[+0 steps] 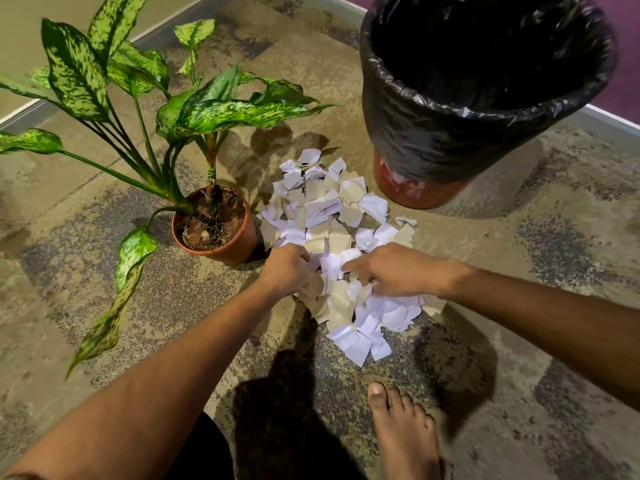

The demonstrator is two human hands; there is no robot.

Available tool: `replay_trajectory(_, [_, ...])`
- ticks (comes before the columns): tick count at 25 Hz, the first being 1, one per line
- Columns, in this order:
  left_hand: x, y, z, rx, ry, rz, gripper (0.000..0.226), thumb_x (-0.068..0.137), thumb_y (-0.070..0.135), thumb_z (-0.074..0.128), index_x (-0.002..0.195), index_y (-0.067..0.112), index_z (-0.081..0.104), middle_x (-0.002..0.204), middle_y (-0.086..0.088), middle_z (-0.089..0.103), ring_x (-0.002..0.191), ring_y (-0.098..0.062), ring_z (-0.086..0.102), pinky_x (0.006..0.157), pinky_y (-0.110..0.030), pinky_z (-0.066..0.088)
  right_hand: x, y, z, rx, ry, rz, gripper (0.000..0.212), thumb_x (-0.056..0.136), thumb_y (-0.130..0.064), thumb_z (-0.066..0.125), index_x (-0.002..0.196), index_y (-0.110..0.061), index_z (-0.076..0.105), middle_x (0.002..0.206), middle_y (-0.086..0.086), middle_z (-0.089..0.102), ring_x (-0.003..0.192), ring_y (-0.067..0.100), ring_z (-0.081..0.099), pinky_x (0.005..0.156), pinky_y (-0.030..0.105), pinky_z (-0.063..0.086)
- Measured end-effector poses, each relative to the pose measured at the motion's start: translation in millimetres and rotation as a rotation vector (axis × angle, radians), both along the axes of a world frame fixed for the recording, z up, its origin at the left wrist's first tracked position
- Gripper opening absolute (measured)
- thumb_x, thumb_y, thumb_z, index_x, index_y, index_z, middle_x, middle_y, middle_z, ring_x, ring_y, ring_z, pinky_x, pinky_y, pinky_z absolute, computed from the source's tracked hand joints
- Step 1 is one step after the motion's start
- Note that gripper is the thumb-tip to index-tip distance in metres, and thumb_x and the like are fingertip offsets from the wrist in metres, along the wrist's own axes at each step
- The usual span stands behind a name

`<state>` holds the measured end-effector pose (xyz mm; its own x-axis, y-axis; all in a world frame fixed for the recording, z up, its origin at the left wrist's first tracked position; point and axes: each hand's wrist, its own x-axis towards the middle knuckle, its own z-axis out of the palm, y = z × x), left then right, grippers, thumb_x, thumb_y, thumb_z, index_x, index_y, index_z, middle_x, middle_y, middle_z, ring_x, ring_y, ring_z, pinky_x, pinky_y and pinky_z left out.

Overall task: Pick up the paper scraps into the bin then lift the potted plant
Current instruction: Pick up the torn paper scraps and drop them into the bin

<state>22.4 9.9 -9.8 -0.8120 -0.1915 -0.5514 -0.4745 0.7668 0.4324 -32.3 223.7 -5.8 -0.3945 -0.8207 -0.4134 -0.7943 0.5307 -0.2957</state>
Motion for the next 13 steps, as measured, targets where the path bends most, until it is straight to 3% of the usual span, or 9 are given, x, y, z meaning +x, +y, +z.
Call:
replay_trajectory(3, [1, -1, 0, 0.002, -0.048, -0.016, 0.036, 0.076, -0.007, 0.069, 0.107, 0.01, 0.067, 0.095, -0.012, 0.07, 0.085, -0.026, 0.068, 0.066, -0.027, 0.057, 19, -10, -8, 0.071, -0.038, 0.162, 0.034, 0.076, 0.001, 0.054, 0.101, -0.018, 0.069, 0.147, -0.017, 0.044, 0.102, 0.019, 0.062, 0.05, 0.02, 0.019])
replay_trajectory(5, [4, -1, -2, -0.03, -0.071, -0.079, 0.027, 0.078, -0.005, 0.067, 0.1, 0.011, 0.069, 0.093, -0.01, 0.069, 0.079, -0.022, 0.067, 0.066, -0.028, 0.059, 30, -14, -16, 0.112, -0.036, 0.218, 0.027, 0.074, 0.006, 0.052, 0.089, -0.012, 0.066, 0.148, -0.011, 0.044, 0.096, 0.023, 0.062, 0.051, 0.022, 0.026])
replay_trajectory(7, [6, -1, -2, -0.054, -0.1, -0.119, 0.024, 0.077, -0.005, 0.067, 0.093, 0.014, 0.069, 0.088, -0.005, 0.065, 0.071, -0.015, 0.062, 0.06, -0.025, 0.057, 34, -17, -20, 0.139, 0.021, 0.235, 0.017, 0.076, 0.005, 0.053, 0.084, -0.009, 0.059, 0.122, 0.007, 0.065, 0.094, 0.032, 0.064, 0.056, 0.025, 0.036])
replay_trajectory(9, [5, -3, 0, -0.07, -0.107, -0.131, 0.025, 0.077, -0.006, 0.065, 0.089, 0.016, 0.07, 0.086, -0.004, 0.063, 0.068, -0.013, 0.059, 0.057, -0.024, 0.054, 33, -17, -19, 0.135, 0.095, 0.22, 0.012, 0.079, 0.0, 0.055, 0.087, -0.005, 0.062, 0.094, 0.012, 0.066, 0.087, 0.034, 0.063, 0.058, 0.03, 0.039])
replay_trajectory(13, [1, -6, 7, -0.045, -0.006, -0.089, 0.031, 0.08, -0.006, 0.049, 0.085, 0.016, 0.071, 0.075, -0.004, 0.063, 0.056, -0.014, 0.057, 0.047, -0.021, 0.049, 14, -7, -4, -0.011, 0.098, 0.003, 0.019, 0.082, -0.01, 0.06, 0.099, -0.014, 0.065, 0.101, 0.008, 0.067, 0.092, 0.03, 0.061, 0.062, 0.028, 0.031])
